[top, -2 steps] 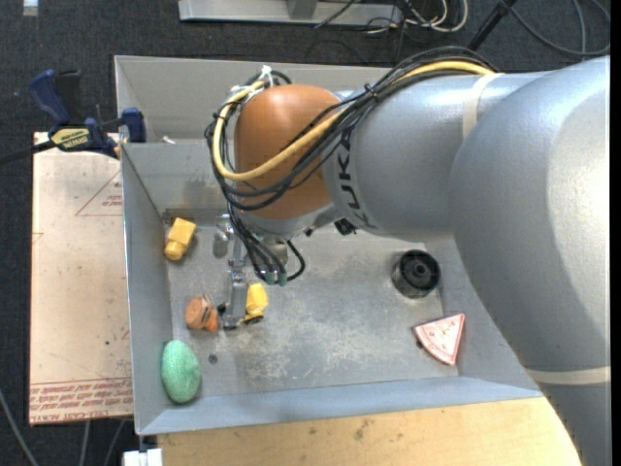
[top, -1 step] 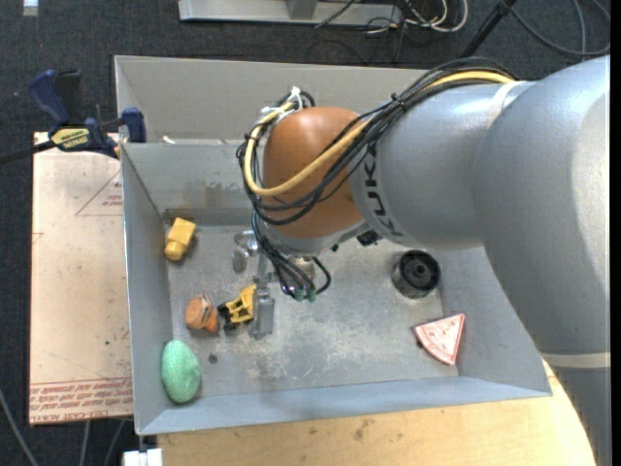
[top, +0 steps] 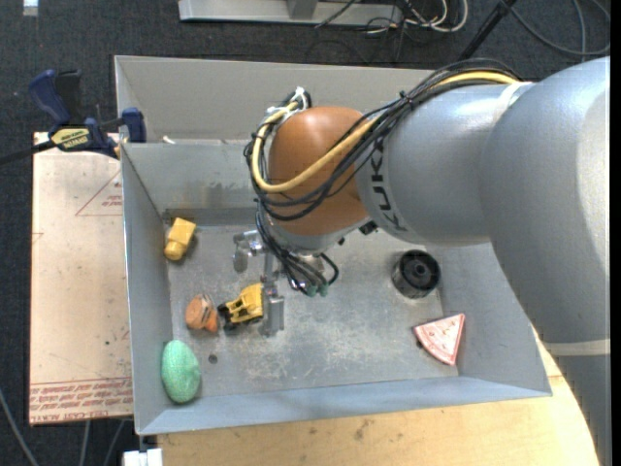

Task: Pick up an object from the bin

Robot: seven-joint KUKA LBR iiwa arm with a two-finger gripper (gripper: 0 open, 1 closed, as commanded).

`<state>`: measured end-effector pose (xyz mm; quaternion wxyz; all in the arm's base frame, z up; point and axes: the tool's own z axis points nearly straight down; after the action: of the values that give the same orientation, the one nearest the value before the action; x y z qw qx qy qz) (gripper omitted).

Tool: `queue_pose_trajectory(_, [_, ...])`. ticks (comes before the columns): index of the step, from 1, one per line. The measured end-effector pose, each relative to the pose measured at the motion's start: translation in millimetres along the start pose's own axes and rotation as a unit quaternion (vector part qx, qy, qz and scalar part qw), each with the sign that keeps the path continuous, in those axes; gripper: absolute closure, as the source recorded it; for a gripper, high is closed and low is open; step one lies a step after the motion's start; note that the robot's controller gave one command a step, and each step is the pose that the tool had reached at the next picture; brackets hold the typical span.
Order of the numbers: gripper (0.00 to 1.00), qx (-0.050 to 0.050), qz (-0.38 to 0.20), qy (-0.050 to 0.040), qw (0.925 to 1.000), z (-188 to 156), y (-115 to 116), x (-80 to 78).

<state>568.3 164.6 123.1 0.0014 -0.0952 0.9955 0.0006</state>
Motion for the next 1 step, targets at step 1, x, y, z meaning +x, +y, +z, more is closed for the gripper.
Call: queue_pose_trajectory(1, [0.00,0.000,0.011,0.0013,0.9999,-5.6,2.1,10.3])
